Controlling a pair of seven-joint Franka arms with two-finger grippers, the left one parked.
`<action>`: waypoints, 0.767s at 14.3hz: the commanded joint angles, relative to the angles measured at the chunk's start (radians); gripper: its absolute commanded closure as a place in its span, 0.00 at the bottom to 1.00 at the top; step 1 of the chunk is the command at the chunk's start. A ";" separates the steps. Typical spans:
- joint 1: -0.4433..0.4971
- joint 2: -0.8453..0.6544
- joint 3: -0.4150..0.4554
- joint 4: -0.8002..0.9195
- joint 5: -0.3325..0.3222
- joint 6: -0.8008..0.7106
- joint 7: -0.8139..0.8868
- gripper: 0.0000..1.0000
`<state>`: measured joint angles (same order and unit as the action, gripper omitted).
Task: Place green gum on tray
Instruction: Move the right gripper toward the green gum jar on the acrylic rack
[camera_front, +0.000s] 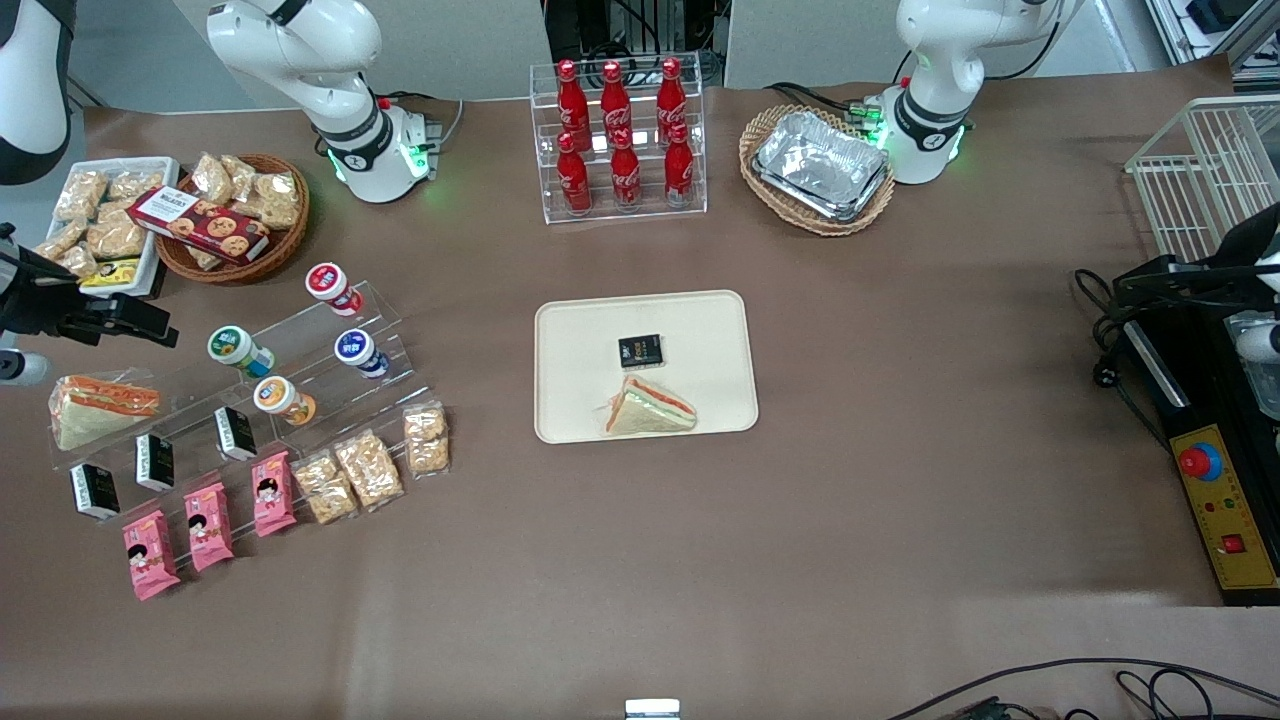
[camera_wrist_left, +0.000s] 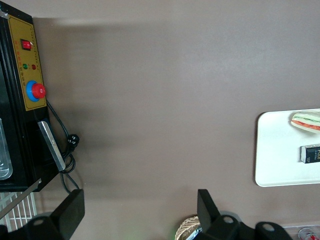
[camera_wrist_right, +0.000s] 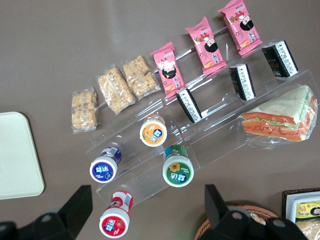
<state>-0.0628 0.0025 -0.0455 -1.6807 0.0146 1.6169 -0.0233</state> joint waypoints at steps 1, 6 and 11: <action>-0.022 0.008 0.024 0.018 0.001 0.003 -0.006 0.00; -0.020 0.008 0.024 0.016 -0.001 0.003 -0.009 0.00; -0.049 -0.041 0.018 -0.022 -0.005 -0.028 -0.149 0.00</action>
<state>-0.0760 0.0018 -0.0332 -1.6804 0.0139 1.6142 -0.1146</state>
